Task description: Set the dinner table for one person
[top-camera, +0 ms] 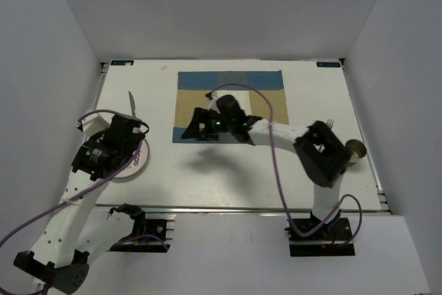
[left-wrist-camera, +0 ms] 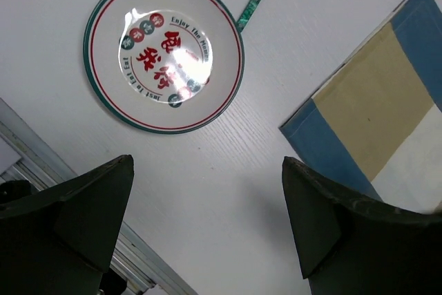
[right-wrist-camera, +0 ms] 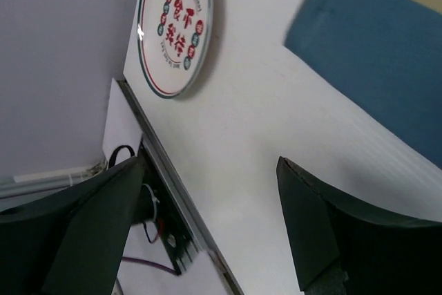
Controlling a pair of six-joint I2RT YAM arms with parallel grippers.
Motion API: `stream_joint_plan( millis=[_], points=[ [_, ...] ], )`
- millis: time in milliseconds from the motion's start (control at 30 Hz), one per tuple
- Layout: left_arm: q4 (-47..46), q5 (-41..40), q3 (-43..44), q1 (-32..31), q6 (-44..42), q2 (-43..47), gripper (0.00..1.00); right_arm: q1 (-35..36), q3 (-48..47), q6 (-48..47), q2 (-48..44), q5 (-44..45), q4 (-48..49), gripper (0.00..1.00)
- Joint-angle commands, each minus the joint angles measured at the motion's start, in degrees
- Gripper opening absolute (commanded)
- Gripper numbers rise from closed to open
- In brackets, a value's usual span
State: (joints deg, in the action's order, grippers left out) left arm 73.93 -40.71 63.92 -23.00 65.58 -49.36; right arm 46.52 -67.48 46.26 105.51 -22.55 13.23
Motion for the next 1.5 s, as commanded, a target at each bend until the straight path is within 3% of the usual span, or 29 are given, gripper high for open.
stream_joint_plan(
  millis=[0,367,433,567,667,833,933,1067,1133,1467],
  points=[
    [0.2,-2.4,5.4,-0.2,-9.0,0.8,0.98,5.4,-11.9,6.2,11.9,2.8,0.1,0.83],
    [-0.4,-0.5,11.6,-0.7,-19.0,6.5,0.98,11.7,-46.4,8.8,38.8,3.7,-11.6,0.82],
    [-0.5,0.4,11.7,-0.7,-20.2,6.7,0.98,12.3,-48.5,9.3,40.7,4.3,-12.7,0.80],
    [-1.8,1.5,10.4,-0.7,-21.5,7.8,0.98,12.9,-48.5,11.0,42.1,7.6,-13.0,0.71],
    [-2.7,1.9,9.0,-0.7,-22.5,8.7,0.98,13.2,-49.0,11.4,42.8,8.9,-13.1,0.56],
    [-3.3,1.8,7.9,-0.7,-23.7,9.0,0.98,13.6,-51.6,12.2,45.2,8.7,-15.3,0.48],
    [-3.6,1.6,6.7,-0.7,-23.8,9.9,0.98,13.8,-53.8,13.1,47.2,7.9,-15.3,0.39],
    [-4.1,1.7,5.0,-0.7,-23.7,11.1,0.98,14.0,-52.2,13.2,46.3,9.5,-15.4,0.09],
    [-4.5,1.9,4.5,-0.7,-23.7,11.1,0.98,14.1,-49.9,13.4,44.7,10.4,-15.0,0.00],
    [-5.2,2.5,3.5,-0.7,-24.0,10.3,0.98,13.7,-39.6,14.0,34.1,11.8,-11.0,0.00]
  ],
)
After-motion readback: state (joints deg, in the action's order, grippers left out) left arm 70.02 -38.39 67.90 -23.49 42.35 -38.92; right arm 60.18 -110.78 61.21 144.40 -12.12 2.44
